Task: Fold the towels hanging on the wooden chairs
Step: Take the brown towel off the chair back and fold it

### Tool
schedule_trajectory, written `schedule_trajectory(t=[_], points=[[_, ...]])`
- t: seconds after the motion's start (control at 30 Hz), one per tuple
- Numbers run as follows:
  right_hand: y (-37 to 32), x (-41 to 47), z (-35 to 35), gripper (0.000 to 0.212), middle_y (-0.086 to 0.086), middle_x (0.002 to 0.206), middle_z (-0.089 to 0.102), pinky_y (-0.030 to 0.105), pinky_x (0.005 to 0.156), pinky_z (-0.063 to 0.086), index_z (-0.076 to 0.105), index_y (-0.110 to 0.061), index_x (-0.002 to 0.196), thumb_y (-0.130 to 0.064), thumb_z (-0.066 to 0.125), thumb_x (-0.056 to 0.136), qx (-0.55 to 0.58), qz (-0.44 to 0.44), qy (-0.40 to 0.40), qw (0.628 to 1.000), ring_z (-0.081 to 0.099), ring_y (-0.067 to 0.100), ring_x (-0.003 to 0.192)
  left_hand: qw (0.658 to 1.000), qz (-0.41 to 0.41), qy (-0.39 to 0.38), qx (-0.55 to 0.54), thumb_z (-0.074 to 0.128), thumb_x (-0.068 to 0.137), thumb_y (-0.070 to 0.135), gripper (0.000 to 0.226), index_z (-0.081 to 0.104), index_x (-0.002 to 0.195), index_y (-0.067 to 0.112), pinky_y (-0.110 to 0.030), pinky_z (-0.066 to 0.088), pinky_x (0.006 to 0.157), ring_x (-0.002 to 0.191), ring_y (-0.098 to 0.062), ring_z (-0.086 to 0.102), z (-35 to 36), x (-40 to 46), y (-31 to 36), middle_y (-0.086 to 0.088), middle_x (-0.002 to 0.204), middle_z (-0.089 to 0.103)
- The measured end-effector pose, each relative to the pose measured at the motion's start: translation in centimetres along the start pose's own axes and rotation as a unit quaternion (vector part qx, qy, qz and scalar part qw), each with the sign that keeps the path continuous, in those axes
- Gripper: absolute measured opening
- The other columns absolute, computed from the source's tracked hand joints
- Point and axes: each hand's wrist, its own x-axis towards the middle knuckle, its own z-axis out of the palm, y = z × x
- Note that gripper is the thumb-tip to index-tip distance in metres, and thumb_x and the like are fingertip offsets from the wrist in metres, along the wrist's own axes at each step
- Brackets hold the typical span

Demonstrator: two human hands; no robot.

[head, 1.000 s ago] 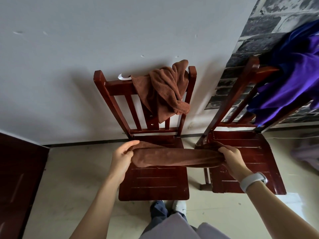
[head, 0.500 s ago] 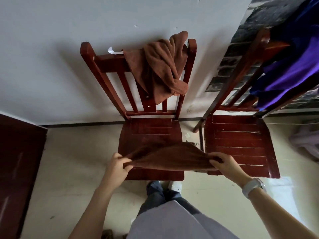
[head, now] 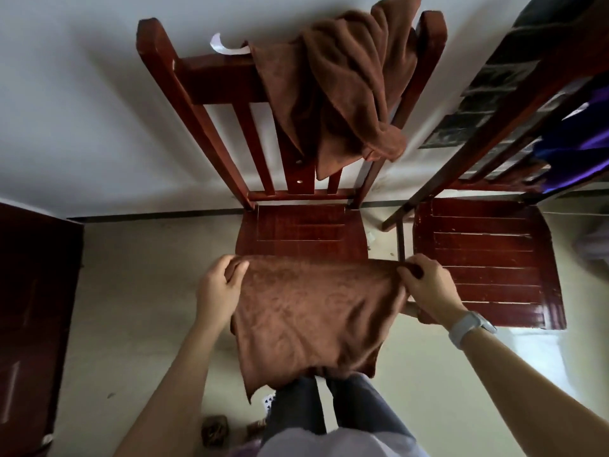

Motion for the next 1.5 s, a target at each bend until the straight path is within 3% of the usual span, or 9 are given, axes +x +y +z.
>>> schedule_trajectory(t=[0.17,0.37,0.53,0.67,0.83,0.97,1.2,1.33,1.5], points=[[-1.3,7.9,5.4,0.020,0.019,0.104,0.067,0.027,0.077,0.038,0.064,-0.003,0.103,-0.012,0.057,0.086,0.032,0.039,0.030,0.998,0.059,0.035,0.100,0.999,-0.035,-0.006,-0.011,0.056,0.089,0.023,0.026,0.064,0.100,0.001,-0.032,0.043,0.076,0.091,-0.032,0.061,4.3,8.7,-4.1,-0.018,0.096,0.067],[-0.1,13.5,11.7,0.042,0.019,0.129,0.051,0.029,0.092,0.039,0.046,-0.003,0.128,-0.003,0.047,0.087,0.085,0.110,0.078,0.987,0.050,0.033,0.116,0.986,-0.154,0.005,-0.060,0.047,0.094,0.023,0.030,0.054,0.117,0.005,-0.028,0.041,0.084,0.103,-0.027,0.058,9.0,13.7,-10.1,-0.015,0.118,0.061],[5.0,8.5,17.4,0.027,0.021,0.109,0.062,0.038,0.083,0.046,0.059,0.000,0.110,-0.004,0.045,0.087,0.075,0.217,-0.003,0.973,0.058,0.038,0.101,0.971,-0.219,-0.098,-0.003,0.054,0.090,0.019,0.034,0.052,0.120,0.002,-0.027,0.038,0.082,0.105,-0.030,0.058,13.2,8.5,-15.6,-0.018,0.119,0.060],[8.9,3.9,20.8,0.021,0.026,0.078,0.062,0.034,0.064,0.040,0.061,0.006,0.076,-0.006,0.047,0.086,0.028,0.272,-0.061,0.960,0.060,0.037,0.077,0.944,-0.318,-0.077,0.044,0.056,0.088,0.018,0.039,0.051,0.121,-0.003,-0.038,0.041,0.094,0.110,-0.039,0.054,15.3,3.1,-19.0,-0.027,0.121,0.055],[12.0,0.4,24.0,0.027,0.024,0.086,0.061,0.031,0.064,0.035,0.061,0.009,0.096,-0.016,0.055,0.086,0.029,0.318,-0.047,0.946,0.058,0.041,0.088,0.939,-0.339,-0.032,0.049,0.056,0.088,0.017,0.030,0.058,0.106,-0.006,-0.037,0.042,0.085,0.103,-0.039,0.057,16.1,-1.1,-20.9,-0.025,0.109,0.062],[13.2,0.0,25.0,0.022,0.012,0.062,0.051,0.029,0.050,0.027,0.061,0.005,0.079,-0.016,0.056,0.084,0.033,0.323,-0.045,0.945,0.050,0.031,0.065,0.944,-0.330,0.000,-0.008,0.054,0.090,0.017,0.027,0.061,0.104,-0.004,-0.039,0.044,0.085,0.099,-0.039,0.058,16.2,-2.1,-21.0,-0.025,0.105,0.063],[14.2,-3.1,23.5,0.020,0.003,0.076,0.058,0.024,0.056,0.032,0.056,-0.017,0.074,-0.033,0.045,0.069,0.148,0.284,0.111,0.941,0.050,0.015,0.065,0.847,-0.436,0.035,-0.302,0.063,0.085,0.017,0.014,0.060,0.096,0.008,-0.026,0.048,0.079,0.086,-0.017,0.060,13.8,-4.5,-22.0,-0.003,0.093,0.062],[16.6,-4.1,24.7,0.011,0.009,0.090,0.058,0.036,0.076,0.040,0.061,-0.007,0.081,-0.012,0.052,0.080,0.199,0.301,0.013,0.933,0.053,0.026,0.085,0.868,-0.442,-0.001,-0.226,0.061,0.087,0.015,0.015,0.062,0.100,0.007,-0.030,0.042,0.083,0.084,-0.012,0.055,15.0,-6.6,-23.4,-0.004,0.097,0.059],[17.7,-2.6,25.7,0.024,0.004,0.065,0.049,0.035,0.075,0.037,0.055,-0.016,0.061,0.002,0.054,0.077,0.258,0.314,-0.041,0.913,0.044,0.021,0.074,0.843,-0.449,-0.066,-0.288,0.055,0.090,0.014,0.009,0.058,0.082,0.017,-0.033,0.038,0.099,0.102,-0.016,0.056,16.6,-6.9,-23.6,-0.003,0.103,0.060]])
